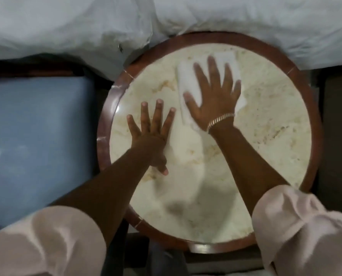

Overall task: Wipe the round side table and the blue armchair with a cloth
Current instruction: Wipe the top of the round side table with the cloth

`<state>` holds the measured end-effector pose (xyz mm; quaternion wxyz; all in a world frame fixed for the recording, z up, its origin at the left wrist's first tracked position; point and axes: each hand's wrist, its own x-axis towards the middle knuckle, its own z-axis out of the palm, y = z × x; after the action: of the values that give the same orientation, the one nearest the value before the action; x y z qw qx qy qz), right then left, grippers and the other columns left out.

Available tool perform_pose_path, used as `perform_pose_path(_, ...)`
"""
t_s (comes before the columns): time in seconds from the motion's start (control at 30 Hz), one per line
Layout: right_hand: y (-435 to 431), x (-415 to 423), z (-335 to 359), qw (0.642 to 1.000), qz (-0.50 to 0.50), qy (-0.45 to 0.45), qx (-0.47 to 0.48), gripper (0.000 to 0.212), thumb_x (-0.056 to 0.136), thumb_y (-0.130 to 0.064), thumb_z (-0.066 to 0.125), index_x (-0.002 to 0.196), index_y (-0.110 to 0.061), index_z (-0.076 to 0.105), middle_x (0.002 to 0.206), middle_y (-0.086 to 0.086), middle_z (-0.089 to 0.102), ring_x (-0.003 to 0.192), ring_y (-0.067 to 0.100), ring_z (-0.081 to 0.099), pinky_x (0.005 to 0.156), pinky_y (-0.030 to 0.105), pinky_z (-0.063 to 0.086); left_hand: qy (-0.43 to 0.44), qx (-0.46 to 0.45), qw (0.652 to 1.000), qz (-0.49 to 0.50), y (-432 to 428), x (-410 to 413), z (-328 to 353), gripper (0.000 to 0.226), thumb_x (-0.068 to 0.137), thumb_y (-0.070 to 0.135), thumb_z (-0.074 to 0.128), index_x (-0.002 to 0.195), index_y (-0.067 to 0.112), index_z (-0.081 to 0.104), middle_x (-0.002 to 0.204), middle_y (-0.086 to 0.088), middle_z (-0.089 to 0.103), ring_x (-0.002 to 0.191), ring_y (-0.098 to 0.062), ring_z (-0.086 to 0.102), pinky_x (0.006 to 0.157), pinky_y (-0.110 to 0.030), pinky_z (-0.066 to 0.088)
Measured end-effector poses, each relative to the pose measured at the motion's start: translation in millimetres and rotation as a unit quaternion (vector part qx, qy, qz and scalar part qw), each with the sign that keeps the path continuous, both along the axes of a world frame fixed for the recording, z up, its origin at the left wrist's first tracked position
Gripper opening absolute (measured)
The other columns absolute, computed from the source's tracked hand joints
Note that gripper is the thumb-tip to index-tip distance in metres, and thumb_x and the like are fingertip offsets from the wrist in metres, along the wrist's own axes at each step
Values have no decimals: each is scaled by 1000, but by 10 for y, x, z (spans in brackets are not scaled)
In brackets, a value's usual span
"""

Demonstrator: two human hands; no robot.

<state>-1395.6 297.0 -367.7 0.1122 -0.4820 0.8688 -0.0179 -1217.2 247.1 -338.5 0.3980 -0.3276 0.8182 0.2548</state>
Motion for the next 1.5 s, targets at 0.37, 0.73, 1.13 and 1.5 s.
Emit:
perform_pose_path(0.37,2048,599,65,941,-337,29,-22,71,94,-59,37,154,-22,28,164,11,22,150,38,22,116,61,26,97,-26,995,-6,12,104,-143,182,27,70,89,144,26,-43,157,-18,-44,138,-50,-43,101,-78,-22)
perform_pose_path(0.73,1804,2883,35,975,-224,-2,-5,68,87,-58,50,149,-29,41,161,6,33,150,35,23,111,65,28,245,-80,965,-52,-52,346,-302,155,50,74,82,159,17,-12,166,-24,-21,148,-55,-21,108,-73,-17)
perform_pose_path(1.13,-243,1589,-33,992,-115,-37,-29,71,89,-65,38,152,-41,15,167,-2,11,151,37,10,113,70,18,303,-253,902,175,-736,2347,-562,86,95,55,32,159,0,13,168,-25,6,156,-41,1,124,-60,7)
perform_pose_path(1.5,-405,1736,15,994,111,3,7,72,87,-69,35,152,-39,25,165,5,20,148,39,21,110,65,30,242,-342,901,117,-835,2621,-845,86,97,58,27,159,-1,10,169,-23,9,157,-36,4,126,-55,9)
